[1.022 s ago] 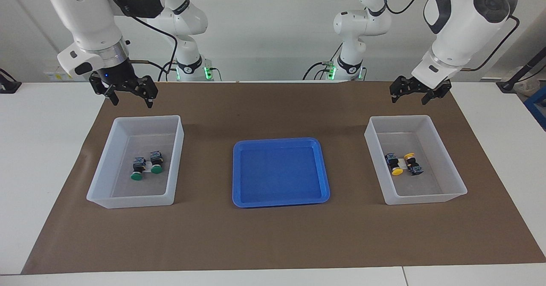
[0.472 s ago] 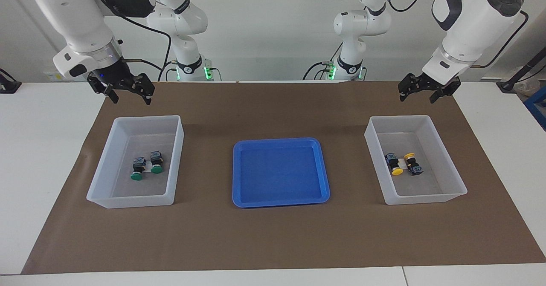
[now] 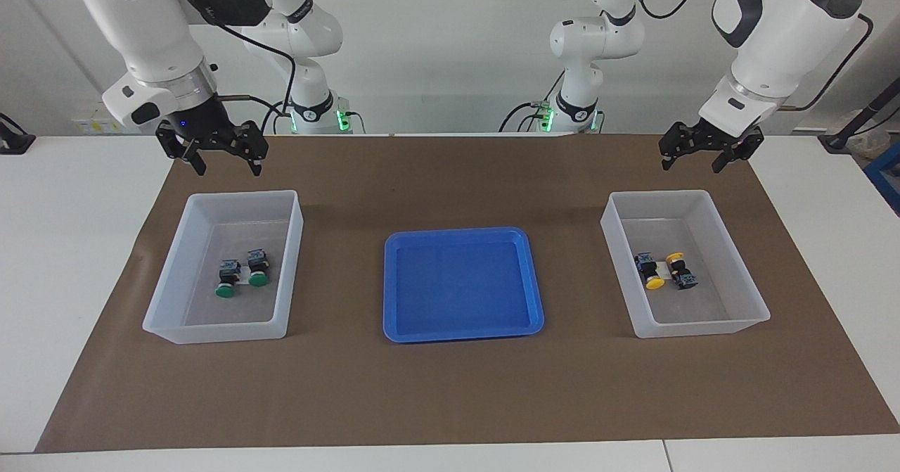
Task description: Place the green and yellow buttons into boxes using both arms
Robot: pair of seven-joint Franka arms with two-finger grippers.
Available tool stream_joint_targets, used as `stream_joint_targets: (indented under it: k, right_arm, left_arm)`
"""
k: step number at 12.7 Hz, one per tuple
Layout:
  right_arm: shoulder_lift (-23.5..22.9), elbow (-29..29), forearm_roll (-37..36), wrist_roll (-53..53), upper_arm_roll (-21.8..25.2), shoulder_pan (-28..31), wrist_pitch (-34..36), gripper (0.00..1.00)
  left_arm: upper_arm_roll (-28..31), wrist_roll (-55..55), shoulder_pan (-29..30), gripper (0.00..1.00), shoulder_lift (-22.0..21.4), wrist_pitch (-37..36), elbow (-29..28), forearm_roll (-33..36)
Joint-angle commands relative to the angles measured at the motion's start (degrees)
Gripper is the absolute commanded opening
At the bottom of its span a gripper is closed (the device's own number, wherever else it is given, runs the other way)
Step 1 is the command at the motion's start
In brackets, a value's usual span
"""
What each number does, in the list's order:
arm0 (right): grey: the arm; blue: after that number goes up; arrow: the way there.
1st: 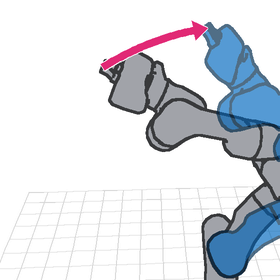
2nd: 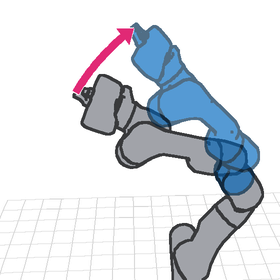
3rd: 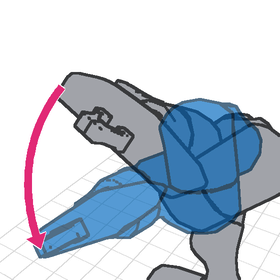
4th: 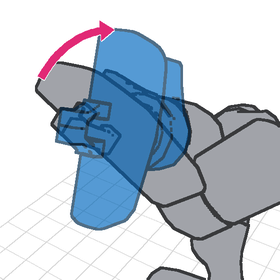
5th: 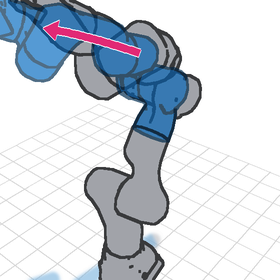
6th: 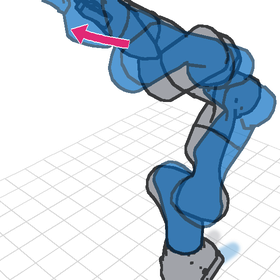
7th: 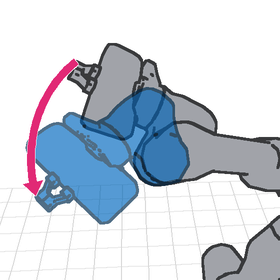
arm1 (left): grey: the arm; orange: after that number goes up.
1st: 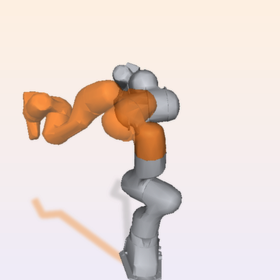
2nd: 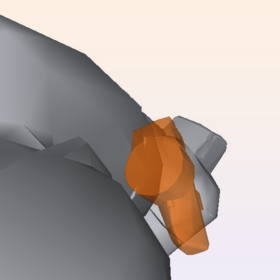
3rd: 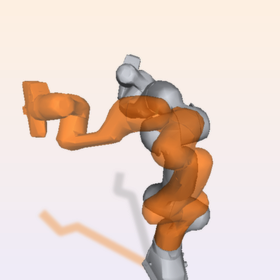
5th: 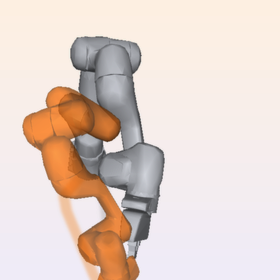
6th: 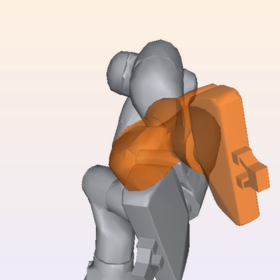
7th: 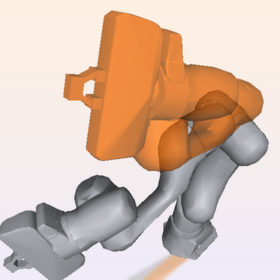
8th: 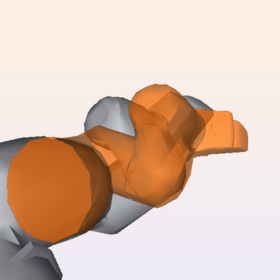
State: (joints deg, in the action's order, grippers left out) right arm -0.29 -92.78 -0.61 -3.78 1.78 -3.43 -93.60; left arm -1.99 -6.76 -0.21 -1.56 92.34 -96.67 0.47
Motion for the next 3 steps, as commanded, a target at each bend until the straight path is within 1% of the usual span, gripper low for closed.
stream_joint_targets:
  k: [1, 3]
  right_arm:
    - [0.11, 1.29, 0.35, 1.32, -0.11, 0.44, 0.09, 1.0]
    - [-0.23, 1.03, 0.52, 1.41, -0.11, 0.27, -0.09, 1.0]
  left_arm:
    - [-0.12, 0.08, -0.22, 1.0, -2.04, 1.35, -1.33, -0.03]
    - [-0.12, 0.25, -0.31, 1.0, -2.13, 2.31, -1.24, -0.03]
